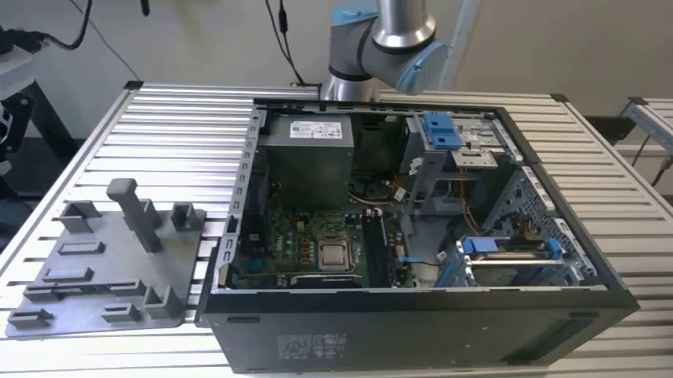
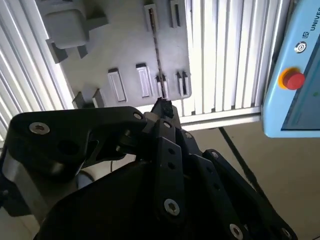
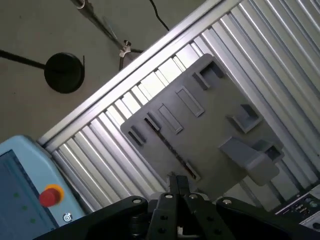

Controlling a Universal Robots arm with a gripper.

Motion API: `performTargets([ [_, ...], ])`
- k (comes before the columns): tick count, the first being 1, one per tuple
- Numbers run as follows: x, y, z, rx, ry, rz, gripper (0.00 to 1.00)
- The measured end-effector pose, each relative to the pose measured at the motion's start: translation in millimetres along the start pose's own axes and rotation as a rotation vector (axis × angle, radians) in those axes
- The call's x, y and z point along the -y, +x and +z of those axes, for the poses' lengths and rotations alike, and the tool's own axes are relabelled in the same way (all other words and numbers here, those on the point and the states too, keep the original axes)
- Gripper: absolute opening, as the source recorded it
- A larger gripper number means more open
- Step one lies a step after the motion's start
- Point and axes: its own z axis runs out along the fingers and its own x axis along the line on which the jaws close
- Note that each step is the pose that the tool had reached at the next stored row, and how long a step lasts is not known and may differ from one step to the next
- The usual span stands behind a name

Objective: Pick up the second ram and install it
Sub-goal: 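Pick up the second ram and move it above second insertion slot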

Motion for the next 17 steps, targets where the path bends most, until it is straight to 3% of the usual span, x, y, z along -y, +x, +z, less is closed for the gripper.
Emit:
performTargets([
  [9,-2.1,1.5,1.2,0.0024,0.0058,-0.124,0.11],
  [17,-2.5,1.8,2.2,0.0053,0.0124,-0.265,0.11],
])
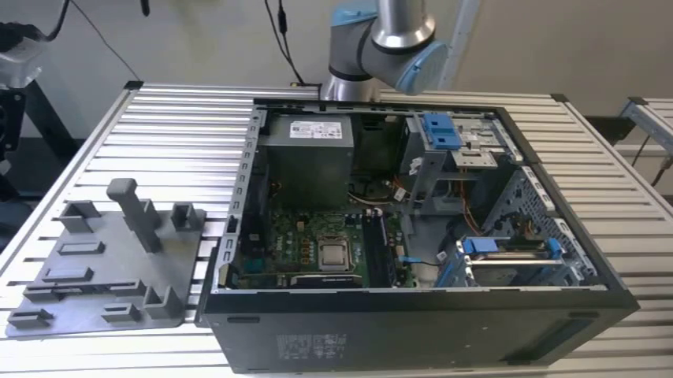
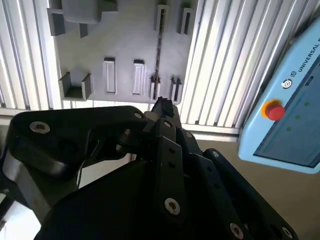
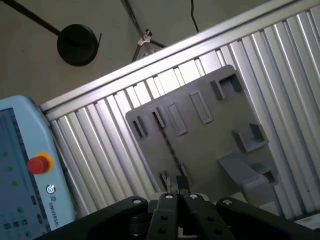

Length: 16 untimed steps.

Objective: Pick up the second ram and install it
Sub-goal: 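Pick up the second ram and move it above second insertion slot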

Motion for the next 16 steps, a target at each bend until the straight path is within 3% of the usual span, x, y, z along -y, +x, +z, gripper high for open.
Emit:
performTargets([
  [16,-0.1,-0.1,1.9,0.0071,0.0130,-0.290,0.11],
])
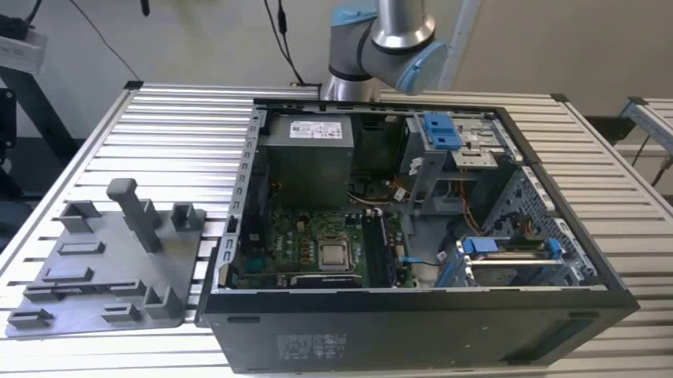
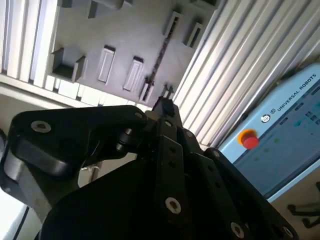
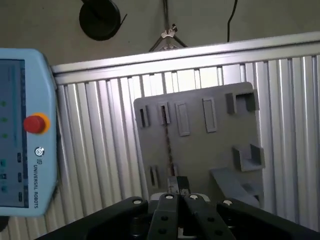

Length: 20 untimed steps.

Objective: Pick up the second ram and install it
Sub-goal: 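Pick up the second ram and move it above second insertion slot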

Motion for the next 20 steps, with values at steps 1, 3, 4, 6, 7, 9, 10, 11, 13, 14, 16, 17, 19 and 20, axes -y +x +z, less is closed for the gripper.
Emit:
performTargets([
  [1,0.0,0.0,0.1,0.0005,0.0009,-0.020,0.11],
  [3,0.0,0.0,0.4,0.0012,0.0025,-0.056,0.11],
  [4,0.0,0.0,0.5,0.0016,0.0034,-0.073,0.11],
  [6,0.0,0.0,0.7,0.0021,0.0049,-0.109,0.11],
  [7,-0.1,0.0,0.8,0.0024,0.0058,-0.127,0.11],
  [9,-0.1,0.0,0.9,0.0033,0.0074,-0.164,0.11],
  [10,-0.1,0.0,1.0,0.0039,0.0083,-0.183,0.11],
  [11,0.0,0.0,1.1,0.0044,0.0091,-0.201,0.11],
  [13,-0.1,-0.1,1.3,0.0053,0.0107,-0.237,0.11],
  [14,-0.1,0.0,1.5,0.0058,0.0116,-0.255,0.11],
  [16,-0.1,-0.1,1.5,0.0067,0.0130,-0.288,0.11],
  [17,-0.1,-0.1,1.5,0.0069,0.0128,-0.292,0.11],
  [19,-0.1,-0.1,1.6,0.0071,0.0117,-0.293,0.11],
  [20,0.2,-0.1,1.7,0.0075,0.0030,-0.293,0.11],
])
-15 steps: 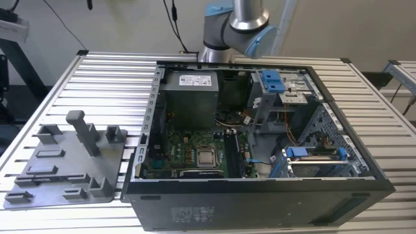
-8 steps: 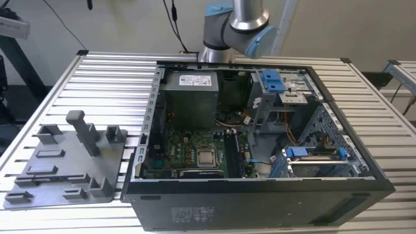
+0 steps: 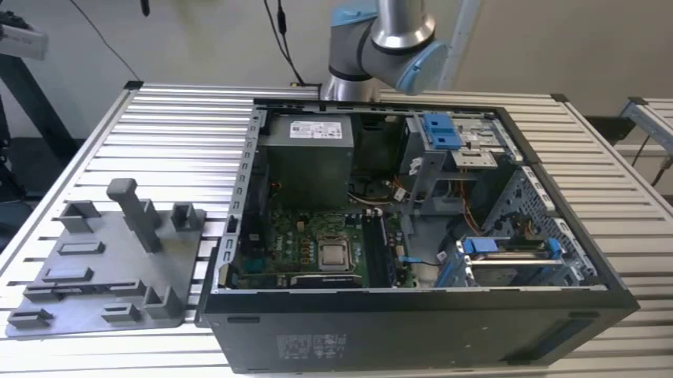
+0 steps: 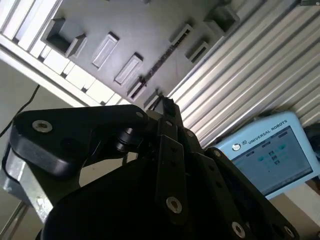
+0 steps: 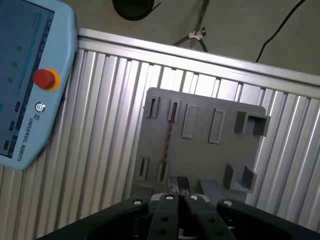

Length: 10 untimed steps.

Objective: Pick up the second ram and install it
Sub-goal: 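Pick up the second ram and move it above second insertion slot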

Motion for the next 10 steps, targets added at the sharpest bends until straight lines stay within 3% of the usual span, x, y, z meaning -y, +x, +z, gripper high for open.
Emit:
performTargets([
  [2,1.0,0.1,0.2,0.0058,-0.0290,-0.001,0.11],
  [5,1.0,0.1,1.4,0.0109,-0.0534,0.005,0.11],
  [10,1.0,0.1,1.7,0.0118,-0.0561,0.011,0.11],
])
